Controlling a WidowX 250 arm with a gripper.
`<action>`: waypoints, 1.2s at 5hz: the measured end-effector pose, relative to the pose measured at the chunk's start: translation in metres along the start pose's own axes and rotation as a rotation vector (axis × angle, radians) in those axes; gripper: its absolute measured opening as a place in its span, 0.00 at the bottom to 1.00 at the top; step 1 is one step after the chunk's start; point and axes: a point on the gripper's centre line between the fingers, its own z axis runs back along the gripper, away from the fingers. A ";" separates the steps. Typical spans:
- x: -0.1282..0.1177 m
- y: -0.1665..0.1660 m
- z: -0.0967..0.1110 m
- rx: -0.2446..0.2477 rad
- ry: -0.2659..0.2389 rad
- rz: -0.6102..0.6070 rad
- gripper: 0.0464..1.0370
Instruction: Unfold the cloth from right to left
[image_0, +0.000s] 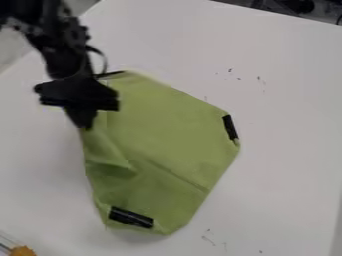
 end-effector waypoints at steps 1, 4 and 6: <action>-0.013 0.029 -0.005 -0.014 -0.012 0.048 0.01; -0.048 0.079 -0.031 -0.036 0.009 0.132 0.19; -0.051 0.106 -0.019 0.036 0.065 0.091 0.76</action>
